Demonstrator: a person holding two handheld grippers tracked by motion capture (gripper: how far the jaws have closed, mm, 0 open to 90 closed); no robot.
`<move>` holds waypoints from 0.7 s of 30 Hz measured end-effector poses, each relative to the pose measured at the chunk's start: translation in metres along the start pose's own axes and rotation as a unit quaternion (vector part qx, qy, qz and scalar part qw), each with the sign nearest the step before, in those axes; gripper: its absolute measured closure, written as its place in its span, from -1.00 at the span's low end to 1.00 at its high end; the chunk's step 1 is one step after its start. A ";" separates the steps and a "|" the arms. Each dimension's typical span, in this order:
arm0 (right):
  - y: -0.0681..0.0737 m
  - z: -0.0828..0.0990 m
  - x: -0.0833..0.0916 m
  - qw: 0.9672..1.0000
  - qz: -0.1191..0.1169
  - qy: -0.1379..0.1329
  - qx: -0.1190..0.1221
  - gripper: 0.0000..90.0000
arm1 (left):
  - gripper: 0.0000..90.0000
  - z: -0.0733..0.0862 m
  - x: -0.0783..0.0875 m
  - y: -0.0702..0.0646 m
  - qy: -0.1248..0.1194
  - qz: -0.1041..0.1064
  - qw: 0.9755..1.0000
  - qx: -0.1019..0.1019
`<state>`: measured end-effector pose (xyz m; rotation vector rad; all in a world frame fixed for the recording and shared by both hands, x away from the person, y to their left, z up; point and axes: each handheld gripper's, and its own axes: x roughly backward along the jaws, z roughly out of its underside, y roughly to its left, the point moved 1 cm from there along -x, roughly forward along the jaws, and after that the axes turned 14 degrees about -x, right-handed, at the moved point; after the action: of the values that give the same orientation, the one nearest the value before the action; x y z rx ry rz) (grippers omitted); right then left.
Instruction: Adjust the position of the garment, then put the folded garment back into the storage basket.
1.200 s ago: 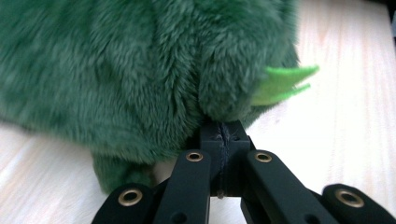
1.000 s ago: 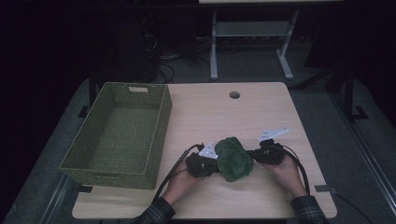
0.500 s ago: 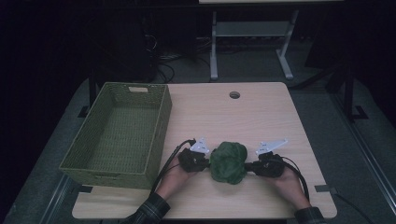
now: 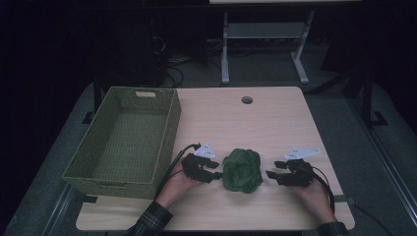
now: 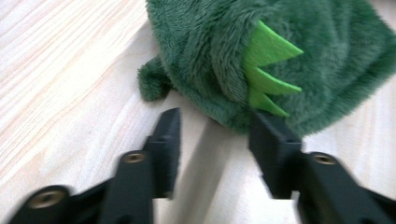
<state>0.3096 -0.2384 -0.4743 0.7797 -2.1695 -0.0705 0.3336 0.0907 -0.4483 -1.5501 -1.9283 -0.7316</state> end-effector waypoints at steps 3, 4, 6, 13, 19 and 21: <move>-0.009 0.007 0.003 1.000 0.023 -0.003 -0.008 -0.29 | -0.09 -0.004 0.006 -0.003 0.001 0.000 1.000 -0.004; -0.011 0.009 0.003 0.999 0.030 -0.001 -0.010 -0.36 | -0.16 -0.005 0.007 -0.004 0.002 -0.001 1.000 -0.006; -0.014 0.013 0.005 0.999 0.044 -0.004 -0.003 -0.51 | -0.29 -0.009 0.011 -0.006 0.006 -0.001 1.000 -0.016; -0.018 0.020 0.006 0.998 0.058 -0.014 0.008 -0.73 | -0.54 -0.028 0.015 -0.007 0.011 0.006 0.999 -0.042; -0.018 0.020 0.006 0.998 0.057 -0.015 0.008 -0.73 | -0.63 -0.048 0.011 -0.005 0.033 0.015 0.997 -0.073; -0.018 0.020 0.006 0.998 0.058 -0.014 0.008 -0.73 | -0.64 -0.054 0.009 -0.003 0.040 0.019 0.996 -0.083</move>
<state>0.3016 -0.2603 -0.4893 0.6642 -2.2402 -0.0060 0.3338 0.0576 -0.4042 -1.6247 -1.8131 -0.9440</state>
